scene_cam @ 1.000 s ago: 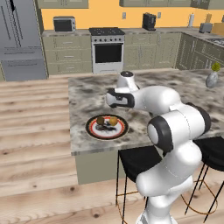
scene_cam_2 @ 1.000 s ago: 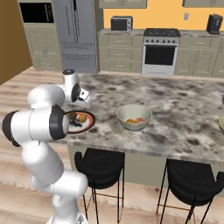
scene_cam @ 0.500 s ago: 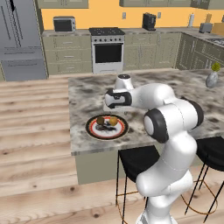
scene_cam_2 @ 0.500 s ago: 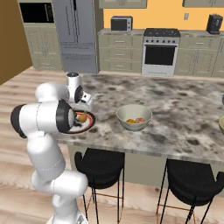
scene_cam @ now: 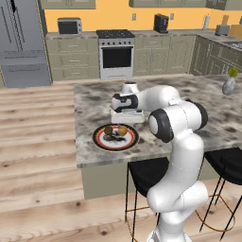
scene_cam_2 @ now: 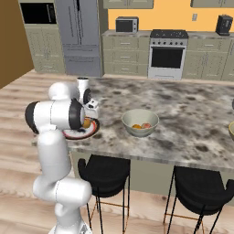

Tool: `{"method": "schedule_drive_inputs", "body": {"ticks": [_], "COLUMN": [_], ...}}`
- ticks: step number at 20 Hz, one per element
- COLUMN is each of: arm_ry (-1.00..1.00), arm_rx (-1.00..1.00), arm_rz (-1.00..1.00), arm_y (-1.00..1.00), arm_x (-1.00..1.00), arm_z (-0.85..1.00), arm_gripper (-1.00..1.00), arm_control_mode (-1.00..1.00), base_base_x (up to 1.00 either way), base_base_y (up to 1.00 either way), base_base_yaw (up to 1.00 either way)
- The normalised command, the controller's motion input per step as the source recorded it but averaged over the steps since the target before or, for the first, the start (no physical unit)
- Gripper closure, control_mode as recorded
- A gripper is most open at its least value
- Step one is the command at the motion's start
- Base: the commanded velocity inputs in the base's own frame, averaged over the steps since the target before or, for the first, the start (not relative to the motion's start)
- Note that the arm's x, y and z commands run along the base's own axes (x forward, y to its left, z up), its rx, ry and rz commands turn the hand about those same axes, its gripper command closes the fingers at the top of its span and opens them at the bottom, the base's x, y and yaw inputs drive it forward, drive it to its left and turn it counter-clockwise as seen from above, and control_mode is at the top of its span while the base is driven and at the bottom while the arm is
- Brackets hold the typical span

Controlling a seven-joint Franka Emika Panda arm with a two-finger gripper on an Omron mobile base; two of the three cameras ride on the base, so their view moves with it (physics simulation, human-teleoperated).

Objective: Take the fruits from the plate on the dining counter and place two fruits in each bowl.

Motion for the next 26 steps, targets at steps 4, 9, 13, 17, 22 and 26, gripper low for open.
{"method": "schedule_drive_inputs", "body": {"ticks": [4, 9, 13, 17, 22, 26], "arm_ry": [0.29, -0.06, -0.2, -0.28, -0.22, -0.03], "arm_rx": [0.0, 0.0, 0.02, 0.03, 0.0, 0.0], "arm_rz": [0.06, 0.01, 0.0, 0.0, 0.0, 0.0], "arm_y": [0.0, 0.16, 0.03, 0.0, 0.0, 0.0], "arm_x": [0.11, 0.01, -0.3, -0.31, 0.1, 0.22], "arm_z": [-0.07, -0.41, -0.31, -0.31, -0.38, -0.05], "arm_gripper": [-1.0, -1.0, -1.0, -1.0, -1.0, -1.0], "arm_control_mode": [-1.0, -1.0, -1.0, -1.0, -1.0, -1.0], "base_base_x": [0.0, 0.0, 0.0, 0.0, 0.0, 0.0], "base_base_y": [0.0, 0.0, 0.0, 0.0, 0.0, 0.0], "base_base_yaw": [0.0, 0.0, 0.0, 0.0, 0.0, 0.0]}}
